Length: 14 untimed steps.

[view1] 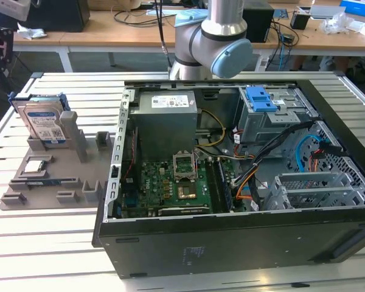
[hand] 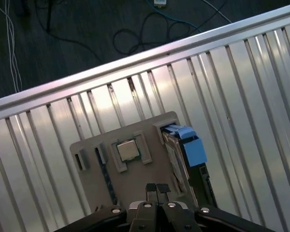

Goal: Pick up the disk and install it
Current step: 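Pick up the disk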

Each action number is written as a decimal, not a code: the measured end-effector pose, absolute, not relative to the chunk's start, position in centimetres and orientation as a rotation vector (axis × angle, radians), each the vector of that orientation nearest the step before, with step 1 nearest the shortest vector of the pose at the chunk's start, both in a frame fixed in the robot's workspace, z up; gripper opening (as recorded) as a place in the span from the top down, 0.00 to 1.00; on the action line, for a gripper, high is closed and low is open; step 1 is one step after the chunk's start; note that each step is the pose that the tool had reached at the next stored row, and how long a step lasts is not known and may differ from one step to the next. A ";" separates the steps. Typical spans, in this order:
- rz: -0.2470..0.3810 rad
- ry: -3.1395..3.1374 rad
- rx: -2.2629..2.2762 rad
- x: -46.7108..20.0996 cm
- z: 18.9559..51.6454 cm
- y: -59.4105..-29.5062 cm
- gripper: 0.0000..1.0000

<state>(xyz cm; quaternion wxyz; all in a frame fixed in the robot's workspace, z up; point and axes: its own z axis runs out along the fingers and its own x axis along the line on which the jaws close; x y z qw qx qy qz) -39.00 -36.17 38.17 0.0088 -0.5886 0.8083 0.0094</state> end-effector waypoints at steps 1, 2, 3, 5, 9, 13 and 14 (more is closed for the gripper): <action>0.030 2.515 -1.852 -39.0 38.2 -36.2 0.89; 0.030 2.510 -1.860 -39.0 38.2 -36.2 0.89; 0.030 2.502 -1.871 -39.0 38.2 -36.2 0.89; 0.030 2.483 -1.897 -39.0 38.2 -36.2 0.89; 0.030 2.455 -1.933 -39.0 38.2 -36.2 0.89; 0.031 2.423 -1.973 -39.0 38.2 -36.2 0.89; 0.031 2.417 -1.981 -39.0 38.2 -36.2 0.89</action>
